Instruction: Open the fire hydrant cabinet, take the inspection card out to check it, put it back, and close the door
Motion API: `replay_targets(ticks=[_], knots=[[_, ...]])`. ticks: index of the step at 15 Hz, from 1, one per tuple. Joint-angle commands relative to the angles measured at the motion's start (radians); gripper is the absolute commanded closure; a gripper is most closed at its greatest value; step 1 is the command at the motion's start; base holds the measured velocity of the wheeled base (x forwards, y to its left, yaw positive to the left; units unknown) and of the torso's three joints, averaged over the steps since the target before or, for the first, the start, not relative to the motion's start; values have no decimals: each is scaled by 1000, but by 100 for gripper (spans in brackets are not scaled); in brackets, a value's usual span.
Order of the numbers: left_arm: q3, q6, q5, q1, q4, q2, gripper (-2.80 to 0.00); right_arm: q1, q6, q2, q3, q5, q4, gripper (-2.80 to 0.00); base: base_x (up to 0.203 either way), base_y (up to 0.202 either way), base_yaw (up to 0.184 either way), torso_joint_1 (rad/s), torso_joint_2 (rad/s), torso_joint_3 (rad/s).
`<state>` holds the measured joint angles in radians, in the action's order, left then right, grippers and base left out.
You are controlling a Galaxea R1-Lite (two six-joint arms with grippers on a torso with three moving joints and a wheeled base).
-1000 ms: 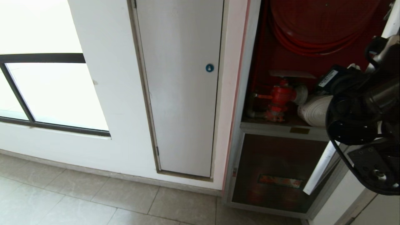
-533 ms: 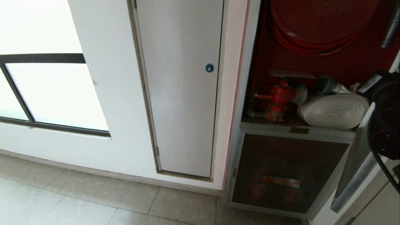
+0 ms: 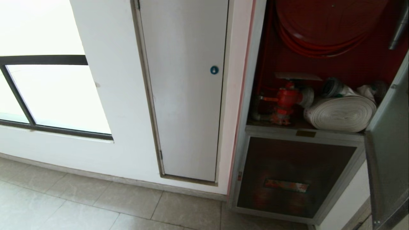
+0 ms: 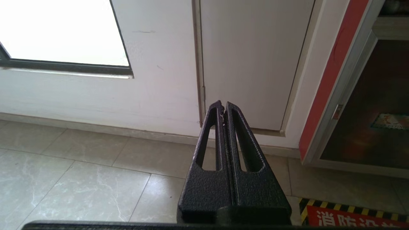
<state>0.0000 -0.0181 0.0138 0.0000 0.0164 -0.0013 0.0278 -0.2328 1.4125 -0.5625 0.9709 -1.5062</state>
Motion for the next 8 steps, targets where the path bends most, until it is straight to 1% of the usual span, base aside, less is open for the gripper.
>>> replay_targets(ticks=[1, 4, 7, 8], knots=[[6, 0, 0, 0, 0, 1, 0, -59, -1, -57, 37, 3, -8, 0, 0, 0, 0, 0, 0, 0], [6, 0, 0, 0, 0, 1, 0, -137, -2, -131, 73, 3, 15, 0, 0, 0, 0, 0, 0, 0], [6, 0, 0, 0, 0, 1, 0, -250, -2, -146, 96, -1, 23, 0, 0, 0, 0, 0, 0, 0], [6, 0, 0, 0, 0, 1, 0, -273, -2, -146, 102, -3, 23, 0, 0, 0, 0, 0, 0, 0]])
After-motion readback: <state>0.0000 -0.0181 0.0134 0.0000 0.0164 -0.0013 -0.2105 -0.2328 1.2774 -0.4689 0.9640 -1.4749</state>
